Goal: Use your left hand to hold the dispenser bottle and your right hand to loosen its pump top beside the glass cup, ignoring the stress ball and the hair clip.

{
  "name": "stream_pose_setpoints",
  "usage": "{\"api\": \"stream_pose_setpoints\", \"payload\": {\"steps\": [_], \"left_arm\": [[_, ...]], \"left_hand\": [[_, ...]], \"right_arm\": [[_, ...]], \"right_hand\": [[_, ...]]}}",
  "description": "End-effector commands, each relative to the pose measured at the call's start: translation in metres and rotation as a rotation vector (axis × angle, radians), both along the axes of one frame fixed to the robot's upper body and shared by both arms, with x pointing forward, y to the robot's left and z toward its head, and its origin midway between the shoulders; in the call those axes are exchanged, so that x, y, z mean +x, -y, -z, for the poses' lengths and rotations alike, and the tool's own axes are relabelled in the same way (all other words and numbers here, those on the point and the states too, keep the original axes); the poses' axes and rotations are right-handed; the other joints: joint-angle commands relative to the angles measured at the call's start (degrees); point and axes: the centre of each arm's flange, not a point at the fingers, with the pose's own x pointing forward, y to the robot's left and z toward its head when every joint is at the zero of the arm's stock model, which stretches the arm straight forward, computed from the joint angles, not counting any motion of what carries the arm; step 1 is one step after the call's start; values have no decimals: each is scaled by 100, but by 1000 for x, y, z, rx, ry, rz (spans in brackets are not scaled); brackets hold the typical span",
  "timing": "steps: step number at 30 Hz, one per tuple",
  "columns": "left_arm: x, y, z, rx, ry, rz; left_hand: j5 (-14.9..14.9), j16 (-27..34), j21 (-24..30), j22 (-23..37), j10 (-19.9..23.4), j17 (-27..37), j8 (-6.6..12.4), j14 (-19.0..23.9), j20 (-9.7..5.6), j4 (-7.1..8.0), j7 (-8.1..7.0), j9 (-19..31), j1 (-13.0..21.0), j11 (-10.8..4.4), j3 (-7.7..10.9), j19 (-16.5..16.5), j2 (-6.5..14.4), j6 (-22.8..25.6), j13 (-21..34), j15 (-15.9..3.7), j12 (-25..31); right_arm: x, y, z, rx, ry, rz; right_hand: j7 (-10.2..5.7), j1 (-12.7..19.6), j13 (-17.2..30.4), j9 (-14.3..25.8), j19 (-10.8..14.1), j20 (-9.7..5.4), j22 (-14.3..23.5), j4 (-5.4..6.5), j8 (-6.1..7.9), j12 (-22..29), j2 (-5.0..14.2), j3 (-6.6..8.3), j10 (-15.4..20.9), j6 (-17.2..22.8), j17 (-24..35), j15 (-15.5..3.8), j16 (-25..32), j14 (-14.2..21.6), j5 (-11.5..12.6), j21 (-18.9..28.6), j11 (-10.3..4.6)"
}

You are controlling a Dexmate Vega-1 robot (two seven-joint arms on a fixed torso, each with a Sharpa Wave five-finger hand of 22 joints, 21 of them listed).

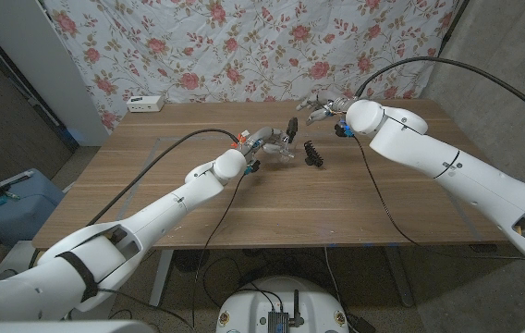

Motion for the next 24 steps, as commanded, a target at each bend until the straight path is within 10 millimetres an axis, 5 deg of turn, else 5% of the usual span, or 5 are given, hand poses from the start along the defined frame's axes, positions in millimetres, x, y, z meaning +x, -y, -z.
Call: {"api": "stream_pose_setpoints", "payload": {"steps": [1,4,24], "left_arm": [[0,-2,0,-6,7,2],[0,-2,0,-6,6,1],[-1,-2,1,-2,8,7]], "left_hand": [[-21,40,4,13,193,18,12,286,-711,396,45,16,-589,-147,427,-18,738,514,74,-716,48],[-21,44,4,13,194,20,10,293,-711,397,45,16,-590,-136,428,-18,741,511,76,-723,47],[-19,46,4,13,206,21,4,296,-708,393,47,17,-598,-144,437,-19,737,516,91,-732,40]], "right_arm": [[-14,16,-8,9,25,88],[-19,19,-8,17,55,92],[-34,17,-4,-46,61,63]], "right_hand": [[229,-473,13,23,56,64,12,161,-49,45,-44,-188,45,13,27,126,-1,61,-21,21,201],[407,-923,-1,33,87,86,14,354,-46,56,-9,-338,58,83,47,151,-8,74,-19,28,267],[1043,-2447,7,55,129,204,19,754,-102,61,-527,-950,72,69,17,371,-97,80,44,-1,637]]}}
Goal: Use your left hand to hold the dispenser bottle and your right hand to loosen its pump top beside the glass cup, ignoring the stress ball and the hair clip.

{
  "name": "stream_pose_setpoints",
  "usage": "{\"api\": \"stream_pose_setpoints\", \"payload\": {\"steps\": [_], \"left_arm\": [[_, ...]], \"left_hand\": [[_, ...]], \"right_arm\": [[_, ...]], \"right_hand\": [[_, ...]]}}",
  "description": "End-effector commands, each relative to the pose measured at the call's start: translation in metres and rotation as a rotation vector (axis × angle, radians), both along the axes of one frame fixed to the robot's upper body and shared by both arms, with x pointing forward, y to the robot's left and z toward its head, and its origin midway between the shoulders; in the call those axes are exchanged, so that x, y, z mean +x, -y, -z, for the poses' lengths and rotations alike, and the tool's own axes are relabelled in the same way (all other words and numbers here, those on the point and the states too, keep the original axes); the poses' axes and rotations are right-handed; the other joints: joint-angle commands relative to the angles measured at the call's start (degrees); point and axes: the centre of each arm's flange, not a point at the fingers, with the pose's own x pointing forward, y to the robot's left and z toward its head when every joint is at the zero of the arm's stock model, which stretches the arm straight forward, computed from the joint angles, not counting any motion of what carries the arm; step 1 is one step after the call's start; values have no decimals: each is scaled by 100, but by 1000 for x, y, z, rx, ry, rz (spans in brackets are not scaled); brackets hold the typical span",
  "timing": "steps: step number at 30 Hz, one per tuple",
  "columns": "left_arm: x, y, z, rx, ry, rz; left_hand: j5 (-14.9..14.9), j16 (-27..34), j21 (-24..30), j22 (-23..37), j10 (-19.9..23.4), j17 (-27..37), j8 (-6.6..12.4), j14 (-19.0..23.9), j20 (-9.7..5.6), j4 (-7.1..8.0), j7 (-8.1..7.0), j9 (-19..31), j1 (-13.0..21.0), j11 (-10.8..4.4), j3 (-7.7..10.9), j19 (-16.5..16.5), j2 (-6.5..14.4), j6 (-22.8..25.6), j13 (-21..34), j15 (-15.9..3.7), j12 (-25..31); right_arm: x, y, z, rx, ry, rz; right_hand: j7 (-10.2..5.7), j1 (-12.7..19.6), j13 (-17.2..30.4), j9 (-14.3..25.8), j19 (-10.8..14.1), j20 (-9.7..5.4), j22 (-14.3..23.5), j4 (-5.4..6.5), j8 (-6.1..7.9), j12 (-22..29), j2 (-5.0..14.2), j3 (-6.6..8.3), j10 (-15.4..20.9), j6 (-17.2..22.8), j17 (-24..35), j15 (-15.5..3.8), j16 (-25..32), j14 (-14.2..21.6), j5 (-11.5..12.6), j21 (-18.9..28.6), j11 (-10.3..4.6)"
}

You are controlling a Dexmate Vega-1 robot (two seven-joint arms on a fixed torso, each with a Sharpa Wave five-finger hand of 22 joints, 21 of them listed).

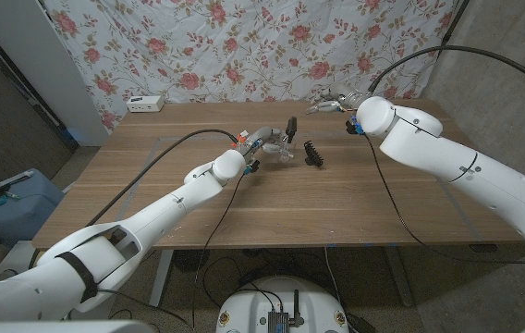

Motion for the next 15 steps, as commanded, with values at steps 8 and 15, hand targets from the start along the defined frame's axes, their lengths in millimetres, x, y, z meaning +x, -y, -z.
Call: {"api": "stream_pose_setpoints", "payload": {"steps": [8,15], "left_arm": [[-1,-1,3,-2,-1,-1],[0,-1,3,-2,1,3]], "left_hand": [[-19,25,5,14,210,18,28,291,-703,389,25,18,-604,-135,441,-16,728,485,70,-731,12],[-18,27,5,14,203,18,29,296,-700,393,22,19,-614,-139,444,-17,729,492,75,-726,5]], "right_arm": [[-13,-11,4,-67,-39,-14],[-14,-22,6,-92,-46,-4]], "right_hand": [[342,-682,30,58,-91,245,18,178,-21,-62,-172,-240,-159,-126,-6,290,-93,-130,54,-8,247],[689,-1020,32,92,72,645,8,224,34,-110,-263,-335,-304,-91,-56,720,-155,-214,97,32,536]]}}
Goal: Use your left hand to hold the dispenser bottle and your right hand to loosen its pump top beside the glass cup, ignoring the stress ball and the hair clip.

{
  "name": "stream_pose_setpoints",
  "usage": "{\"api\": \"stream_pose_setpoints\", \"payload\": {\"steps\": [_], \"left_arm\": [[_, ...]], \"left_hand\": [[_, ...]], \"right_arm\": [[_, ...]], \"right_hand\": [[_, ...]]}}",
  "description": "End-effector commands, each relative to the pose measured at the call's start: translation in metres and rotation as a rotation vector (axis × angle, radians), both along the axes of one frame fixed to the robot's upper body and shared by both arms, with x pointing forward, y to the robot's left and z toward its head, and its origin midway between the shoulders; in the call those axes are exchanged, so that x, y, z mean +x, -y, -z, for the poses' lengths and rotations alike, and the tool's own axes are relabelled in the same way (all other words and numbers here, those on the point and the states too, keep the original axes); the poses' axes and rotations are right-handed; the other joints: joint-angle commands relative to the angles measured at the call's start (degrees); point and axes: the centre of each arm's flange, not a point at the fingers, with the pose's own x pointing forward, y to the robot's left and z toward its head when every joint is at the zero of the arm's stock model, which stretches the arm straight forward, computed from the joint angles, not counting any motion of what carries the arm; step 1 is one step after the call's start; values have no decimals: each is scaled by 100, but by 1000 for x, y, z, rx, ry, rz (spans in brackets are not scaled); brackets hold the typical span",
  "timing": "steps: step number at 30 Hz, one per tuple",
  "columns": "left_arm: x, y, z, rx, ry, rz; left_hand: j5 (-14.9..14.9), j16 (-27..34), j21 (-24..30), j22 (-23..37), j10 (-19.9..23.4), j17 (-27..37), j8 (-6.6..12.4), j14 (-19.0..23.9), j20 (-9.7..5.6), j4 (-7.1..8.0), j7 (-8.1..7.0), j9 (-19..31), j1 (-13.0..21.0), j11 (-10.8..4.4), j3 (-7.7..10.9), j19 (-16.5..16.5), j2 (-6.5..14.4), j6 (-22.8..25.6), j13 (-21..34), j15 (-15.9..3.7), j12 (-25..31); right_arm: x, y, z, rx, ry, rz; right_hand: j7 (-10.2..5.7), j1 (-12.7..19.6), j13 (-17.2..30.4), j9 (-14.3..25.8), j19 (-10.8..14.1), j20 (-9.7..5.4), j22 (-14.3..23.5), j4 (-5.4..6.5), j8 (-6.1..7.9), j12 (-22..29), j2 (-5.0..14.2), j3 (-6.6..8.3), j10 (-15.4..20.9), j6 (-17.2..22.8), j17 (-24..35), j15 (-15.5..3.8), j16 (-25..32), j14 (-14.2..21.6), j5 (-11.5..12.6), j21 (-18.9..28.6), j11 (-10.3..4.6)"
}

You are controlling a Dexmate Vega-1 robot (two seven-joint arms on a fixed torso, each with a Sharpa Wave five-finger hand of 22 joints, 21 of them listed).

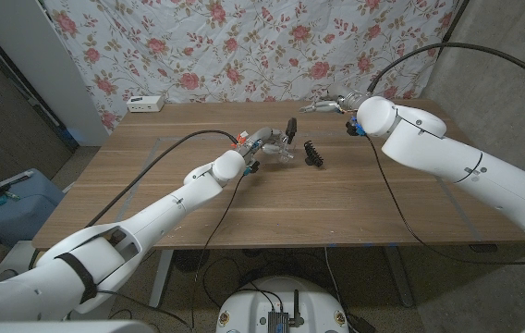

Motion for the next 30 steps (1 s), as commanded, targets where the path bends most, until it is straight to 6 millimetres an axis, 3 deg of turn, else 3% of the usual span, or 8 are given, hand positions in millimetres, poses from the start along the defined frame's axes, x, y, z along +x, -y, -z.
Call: {"api": "stream_pose_setpoints", "payload": {"steps": [1,7,17,30], "left_arm": [[1,0,1,-5,-1,-7],[2,0,2,-6,0,-5],[2,1,2,-8,-1,-8],[3,3,1,-10,0,-4]], "left_hand": [[-18,30,6,14,213,16,18,293,-699,391,16,19,-612,-129,446,-14,730,493,72,-726,18],[-17,31,4,14,212,17,17,291,-702,388,15,19,-611,-135,449,-18,728,497,77,-725,14],[-16,36,5,14,225,23,14,290,-700,382,11,20,-605,-136,455,-15,729,499,85,-722,14],[-18,40,6,14,224,24,10,298,-699,392,8,20,-629,-127,455,-13,729,501,95,-716,6]], "right_arm": [[-4,-15,4,-45,-17,6],[-4,-22,5,-59,-18,21],[2,-33,7,-99,-51,52],[12,-40,11,-122,-94,45]], "right_hand": [[204,-160,14,51,116,180,7,5,57,-41,-27,-27,-58,84,-26,289,-26,1,72,33,197],[336,-277,-4,96,197,198,7,-4,160,-46,-43,-34,-58,289,-83,406,-34,54,142,34,350],[428,-351,-28,154,280,203,9,-53,298,-42,-120,-53,-15,556,-145,416,-49,99,185,36,359],[494,-316,-61,205,252,215,7,-155,325,-94,-196,-48,-121,540,-202,420,-111,11,202,0,363]]}}
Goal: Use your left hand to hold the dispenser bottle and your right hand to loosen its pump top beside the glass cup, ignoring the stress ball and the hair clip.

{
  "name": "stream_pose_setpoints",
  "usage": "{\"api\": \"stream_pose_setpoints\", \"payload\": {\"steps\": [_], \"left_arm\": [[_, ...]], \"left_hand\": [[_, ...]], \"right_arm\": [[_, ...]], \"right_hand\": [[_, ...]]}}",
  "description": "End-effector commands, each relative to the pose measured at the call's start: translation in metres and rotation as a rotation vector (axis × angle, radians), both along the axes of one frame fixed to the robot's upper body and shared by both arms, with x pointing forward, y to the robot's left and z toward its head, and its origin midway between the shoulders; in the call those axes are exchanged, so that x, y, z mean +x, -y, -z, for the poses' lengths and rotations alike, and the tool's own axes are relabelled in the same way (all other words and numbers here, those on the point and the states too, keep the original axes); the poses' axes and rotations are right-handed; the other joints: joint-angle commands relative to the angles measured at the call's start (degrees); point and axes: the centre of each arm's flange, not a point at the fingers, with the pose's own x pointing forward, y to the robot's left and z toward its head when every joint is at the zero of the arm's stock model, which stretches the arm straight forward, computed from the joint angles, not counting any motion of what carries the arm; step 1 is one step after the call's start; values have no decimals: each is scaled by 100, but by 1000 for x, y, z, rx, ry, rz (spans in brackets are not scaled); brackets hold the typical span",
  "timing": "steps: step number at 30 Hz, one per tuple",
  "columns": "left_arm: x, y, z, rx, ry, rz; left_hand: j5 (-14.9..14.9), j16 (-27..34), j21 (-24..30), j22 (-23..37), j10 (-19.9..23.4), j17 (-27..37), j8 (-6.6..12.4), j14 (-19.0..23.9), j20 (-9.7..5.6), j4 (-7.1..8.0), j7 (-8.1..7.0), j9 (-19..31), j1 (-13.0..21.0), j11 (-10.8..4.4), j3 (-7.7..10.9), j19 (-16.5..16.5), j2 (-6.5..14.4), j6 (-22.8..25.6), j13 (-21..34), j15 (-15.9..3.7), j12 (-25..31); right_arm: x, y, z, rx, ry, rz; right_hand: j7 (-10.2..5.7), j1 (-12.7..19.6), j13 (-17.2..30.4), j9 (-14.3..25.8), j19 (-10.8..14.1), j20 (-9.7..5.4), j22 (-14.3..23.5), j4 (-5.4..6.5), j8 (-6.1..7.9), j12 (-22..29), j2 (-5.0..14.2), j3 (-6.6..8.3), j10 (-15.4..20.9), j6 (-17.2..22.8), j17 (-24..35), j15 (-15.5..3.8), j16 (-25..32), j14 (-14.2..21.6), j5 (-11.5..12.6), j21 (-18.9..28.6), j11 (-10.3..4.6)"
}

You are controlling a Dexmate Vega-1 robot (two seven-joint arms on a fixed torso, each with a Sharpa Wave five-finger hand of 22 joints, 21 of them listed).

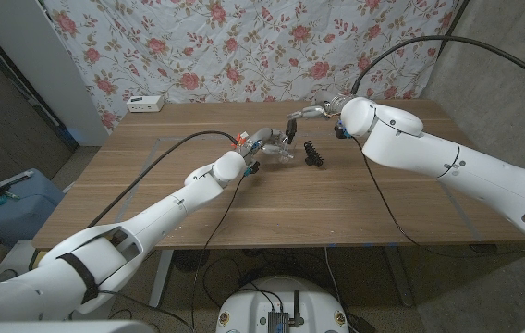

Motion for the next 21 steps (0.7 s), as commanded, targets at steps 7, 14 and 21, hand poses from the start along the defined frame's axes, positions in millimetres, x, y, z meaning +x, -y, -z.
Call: {"api": "stream_pose_setpoints", "payload": {"steps": [7,14,21], "left_arm": [[1,3,-3,2,1,0],[1,4,-3,3,2,4],[2,6,-4,4,2,7]], "left_hand": [[-18,36,7,14,199,24,52,297,-696,412,6,21,-628,-140,433,-10,724,495,97,-732,12],[-18,35,7,14,197,26,50,289,-693,412,5,22,-631,-151,436,-11,725,496,103,-720,6],[-17,38,7,14,206,27,48,294,-695,408,9,22,-628,-142,440,-10,725,496,108,-720,6]], "right_arm": [[11,-9,6,-32,-45,24],[14,-9,7,-40,-48,28],[16,-10,8,-49,-53,33]], "right_hand": [[-1,279,-20,76,-14,12,8,-234,81,-15,-11,145,-60,45,-51,-47,-29,-45,51,-14,9],[-61,514,-53,134,-22,9,7,-428,157,-7,56,292,-51,106,-85,-44,-13,1,73,-20,8],[-154,635,-72,168,-20,6,6,-538,239,-2,88,379,-37,226,-95,-65,-2,34,66,-21,6]]}}
